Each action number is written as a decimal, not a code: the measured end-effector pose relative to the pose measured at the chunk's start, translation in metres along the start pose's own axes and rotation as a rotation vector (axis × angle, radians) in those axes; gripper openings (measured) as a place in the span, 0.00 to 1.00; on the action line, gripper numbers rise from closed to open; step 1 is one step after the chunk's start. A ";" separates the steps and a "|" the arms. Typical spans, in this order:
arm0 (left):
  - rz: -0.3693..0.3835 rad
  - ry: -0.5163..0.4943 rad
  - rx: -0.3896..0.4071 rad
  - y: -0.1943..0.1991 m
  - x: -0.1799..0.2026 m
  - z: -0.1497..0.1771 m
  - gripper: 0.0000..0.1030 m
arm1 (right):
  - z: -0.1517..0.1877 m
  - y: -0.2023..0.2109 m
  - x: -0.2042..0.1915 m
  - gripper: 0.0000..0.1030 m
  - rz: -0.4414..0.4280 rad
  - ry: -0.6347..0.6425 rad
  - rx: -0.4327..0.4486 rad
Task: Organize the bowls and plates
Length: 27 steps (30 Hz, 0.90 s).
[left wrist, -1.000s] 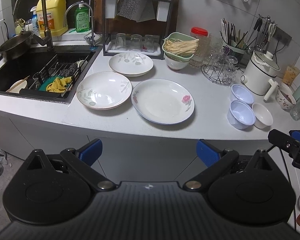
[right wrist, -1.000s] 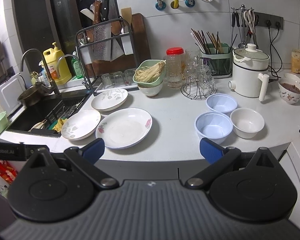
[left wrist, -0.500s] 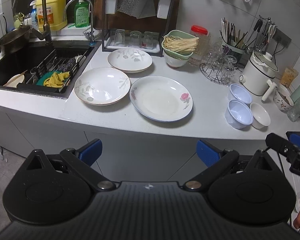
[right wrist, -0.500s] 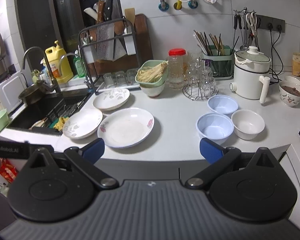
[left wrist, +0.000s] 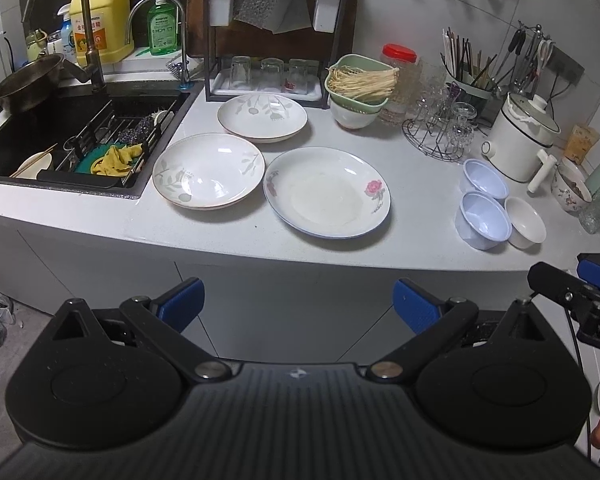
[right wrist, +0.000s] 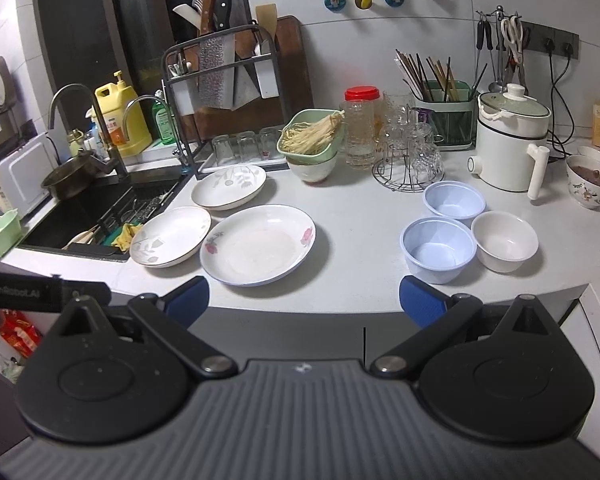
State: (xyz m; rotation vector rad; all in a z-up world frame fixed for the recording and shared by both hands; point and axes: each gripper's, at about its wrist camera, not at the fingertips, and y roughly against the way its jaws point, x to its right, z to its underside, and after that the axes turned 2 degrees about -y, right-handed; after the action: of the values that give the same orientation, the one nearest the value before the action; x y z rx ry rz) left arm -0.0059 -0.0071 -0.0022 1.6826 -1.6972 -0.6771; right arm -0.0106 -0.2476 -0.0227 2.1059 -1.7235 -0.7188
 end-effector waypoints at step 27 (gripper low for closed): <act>-0.024 -0.024 0.019 -0.006 0.004 -0.004 0.99 | 0.007 0.002 -0.017 1.00 0.018 0.040 -0.009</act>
State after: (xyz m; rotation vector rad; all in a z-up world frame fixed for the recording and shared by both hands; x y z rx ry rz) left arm 0.0013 -0.0106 -0.0035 1.7162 -1.7077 -0.6970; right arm -0.0185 -0.2309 -0.0248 2.0817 -1.7135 -0.6732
